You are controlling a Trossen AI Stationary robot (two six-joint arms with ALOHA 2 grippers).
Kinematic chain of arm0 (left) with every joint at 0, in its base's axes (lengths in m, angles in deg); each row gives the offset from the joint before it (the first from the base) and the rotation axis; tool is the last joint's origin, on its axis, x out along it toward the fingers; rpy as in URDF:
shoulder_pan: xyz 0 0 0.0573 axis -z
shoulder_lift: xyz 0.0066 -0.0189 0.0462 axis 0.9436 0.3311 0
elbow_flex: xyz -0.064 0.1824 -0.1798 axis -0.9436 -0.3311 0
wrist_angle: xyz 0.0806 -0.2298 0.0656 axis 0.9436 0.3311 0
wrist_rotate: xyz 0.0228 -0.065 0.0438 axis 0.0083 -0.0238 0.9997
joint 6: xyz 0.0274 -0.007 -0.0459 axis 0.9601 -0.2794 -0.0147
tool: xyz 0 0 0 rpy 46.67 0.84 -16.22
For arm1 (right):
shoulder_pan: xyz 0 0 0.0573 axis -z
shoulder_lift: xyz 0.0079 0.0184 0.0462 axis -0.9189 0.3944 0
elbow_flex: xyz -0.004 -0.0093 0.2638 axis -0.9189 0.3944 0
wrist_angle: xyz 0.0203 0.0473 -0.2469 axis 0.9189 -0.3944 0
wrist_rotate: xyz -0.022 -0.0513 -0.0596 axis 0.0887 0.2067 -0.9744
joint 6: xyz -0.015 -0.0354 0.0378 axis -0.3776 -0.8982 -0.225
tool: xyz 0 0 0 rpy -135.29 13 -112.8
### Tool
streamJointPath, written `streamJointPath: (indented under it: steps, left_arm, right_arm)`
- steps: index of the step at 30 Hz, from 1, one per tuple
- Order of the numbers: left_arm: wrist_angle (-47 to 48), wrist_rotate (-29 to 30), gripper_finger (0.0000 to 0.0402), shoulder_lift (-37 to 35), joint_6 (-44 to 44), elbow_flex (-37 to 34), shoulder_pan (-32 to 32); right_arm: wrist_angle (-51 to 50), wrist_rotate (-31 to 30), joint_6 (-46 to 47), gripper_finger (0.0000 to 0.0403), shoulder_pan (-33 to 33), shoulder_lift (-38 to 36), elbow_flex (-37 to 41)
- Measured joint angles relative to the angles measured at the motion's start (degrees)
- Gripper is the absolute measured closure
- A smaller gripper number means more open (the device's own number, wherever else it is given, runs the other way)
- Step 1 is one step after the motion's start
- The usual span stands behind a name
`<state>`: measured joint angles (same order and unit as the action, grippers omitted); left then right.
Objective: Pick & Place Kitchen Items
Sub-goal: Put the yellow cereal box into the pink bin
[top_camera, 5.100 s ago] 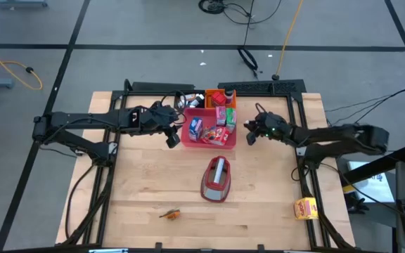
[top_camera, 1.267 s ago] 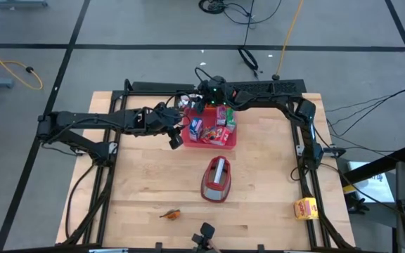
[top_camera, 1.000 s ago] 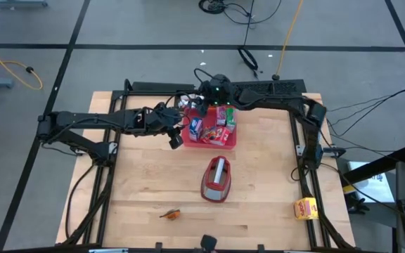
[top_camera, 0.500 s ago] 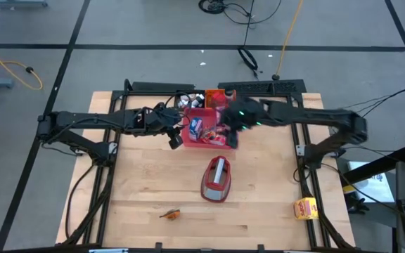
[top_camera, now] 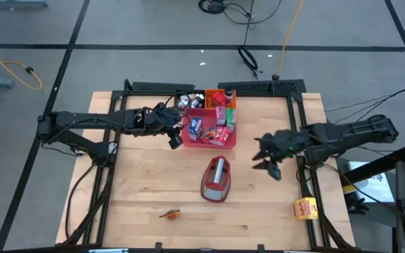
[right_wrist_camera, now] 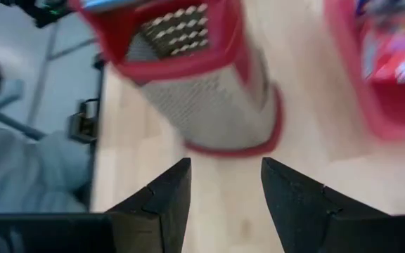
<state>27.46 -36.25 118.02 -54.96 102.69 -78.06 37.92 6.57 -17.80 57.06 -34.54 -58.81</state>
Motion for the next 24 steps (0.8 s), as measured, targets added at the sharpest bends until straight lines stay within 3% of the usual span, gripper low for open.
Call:
streamJointPath:
  steps: [7, 15, 24]
  left_arm:
    - [-0.02, -0.07, 0.0252, 0.0, -0.05, 0.0, -0.01]
    - [-0.07, -0.09, 0.0252, 0.0, -1.18, 0.0, 0.0]
    - [-0.37, -0.09, 0.0252, 0.0, -3.23, 0.0, -0.02]
  right_arm:
    - [-0.16, 0.12, 9.46, 0.0239, -10.05, -6.9, 5.45]
    - [-6.24, 0.15, 20.68, 0.025, -20.35, -3.3, 5.73]
    - [-7.54, 11.01, 37.59, 0.0286, -26.46, 2.02, 5.73]
